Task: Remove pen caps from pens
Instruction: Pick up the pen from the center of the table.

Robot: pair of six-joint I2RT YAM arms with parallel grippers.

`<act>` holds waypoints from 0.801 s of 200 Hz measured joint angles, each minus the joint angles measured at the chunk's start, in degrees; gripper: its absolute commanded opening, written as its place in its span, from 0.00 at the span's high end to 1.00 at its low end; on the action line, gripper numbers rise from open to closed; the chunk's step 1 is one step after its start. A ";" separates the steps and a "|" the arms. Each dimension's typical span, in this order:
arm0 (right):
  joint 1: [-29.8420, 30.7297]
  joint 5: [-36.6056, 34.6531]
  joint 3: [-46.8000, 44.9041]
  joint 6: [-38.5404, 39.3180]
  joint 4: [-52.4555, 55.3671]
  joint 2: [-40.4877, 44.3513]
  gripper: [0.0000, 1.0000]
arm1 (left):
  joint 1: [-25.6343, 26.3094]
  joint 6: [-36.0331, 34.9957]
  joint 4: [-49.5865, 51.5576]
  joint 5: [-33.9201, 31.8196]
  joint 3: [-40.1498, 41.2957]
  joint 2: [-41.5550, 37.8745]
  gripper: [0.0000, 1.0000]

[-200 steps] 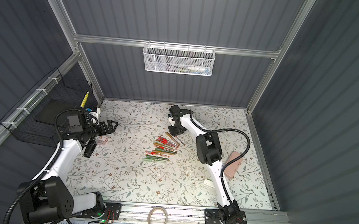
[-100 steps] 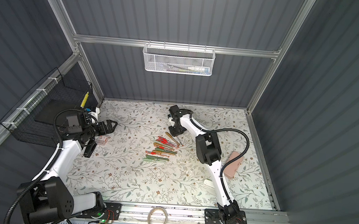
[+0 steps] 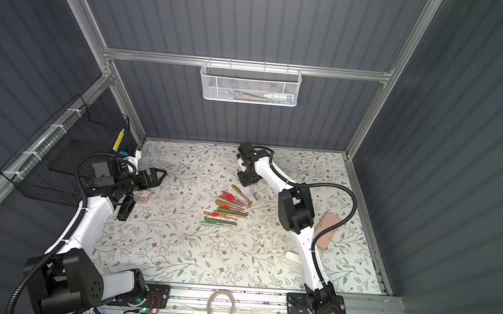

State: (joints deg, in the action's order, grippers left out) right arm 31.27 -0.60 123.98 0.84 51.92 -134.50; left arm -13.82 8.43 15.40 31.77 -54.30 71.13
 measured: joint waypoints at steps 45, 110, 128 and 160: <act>-0.11 4.13 -9.07 -5.95 -6.86 17.64 0.89 | 1.11 4.81 -1.79 9.07 -9.31 2.86 0.00; -0.15 18.12 -40.65 -29.00 -38.03 40.33 0.92 | 13.44 16.09 -17.73 21.18 -11.61 9.14 0.00; 0.02 21.62 -48.02 -36.06 -48.46 42.73 0.92 | 14.69 19.23 -22.25 23.65 -9.53 10.19 0.00; 1.60 26.21 -54.03 -41.94 -61.18 43.39 0.88 | 16.33 20.74 -25.42 26.23 -7.80 10.25 0.00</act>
State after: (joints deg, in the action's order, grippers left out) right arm 32.86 25.61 69.95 -41.10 -9.26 -91.11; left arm 2.50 29.17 -10.02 58.00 -62.11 81.38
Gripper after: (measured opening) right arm 0.121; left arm 0.997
